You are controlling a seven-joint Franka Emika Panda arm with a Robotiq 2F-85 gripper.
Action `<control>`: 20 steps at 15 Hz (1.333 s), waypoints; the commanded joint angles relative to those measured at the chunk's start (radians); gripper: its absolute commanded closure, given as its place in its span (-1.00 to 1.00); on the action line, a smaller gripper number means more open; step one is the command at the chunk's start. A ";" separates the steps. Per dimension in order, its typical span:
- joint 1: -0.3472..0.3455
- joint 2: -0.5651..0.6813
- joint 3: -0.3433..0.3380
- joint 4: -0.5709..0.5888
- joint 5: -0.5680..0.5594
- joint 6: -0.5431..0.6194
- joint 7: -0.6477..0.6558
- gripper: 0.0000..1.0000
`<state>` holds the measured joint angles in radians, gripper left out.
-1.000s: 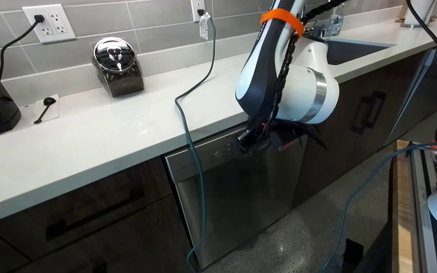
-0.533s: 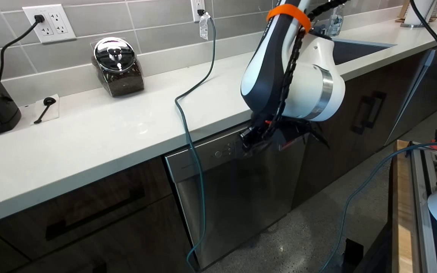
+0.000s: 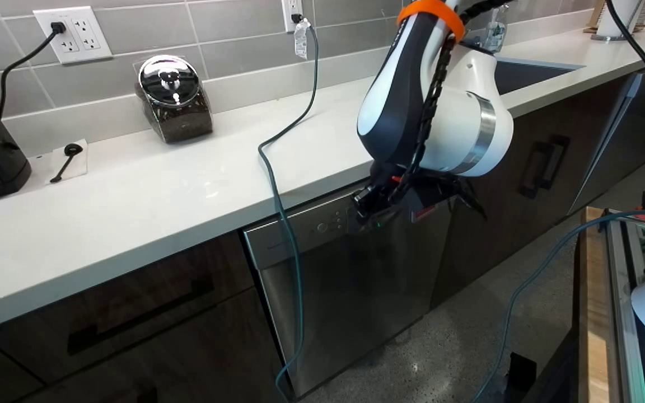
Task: Press a button on the dishwasher.
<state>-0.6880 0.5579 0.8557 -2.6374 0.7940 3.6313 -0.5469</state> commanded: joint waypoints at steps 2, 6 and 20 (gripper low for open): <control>-0.047 0.002 0.052 -0.026 -0.030 0.034 0.028 1.00; -0.069 0.010 0.075 -0.022 -0.035 0.047 0.032 1.00; -0.076 0.019 0.086 -0.012 -0.032 0.065 0.033 1.00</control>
<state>-0.7463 0.5581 0.9219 -2.6425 0.7849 3.6673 -0.5352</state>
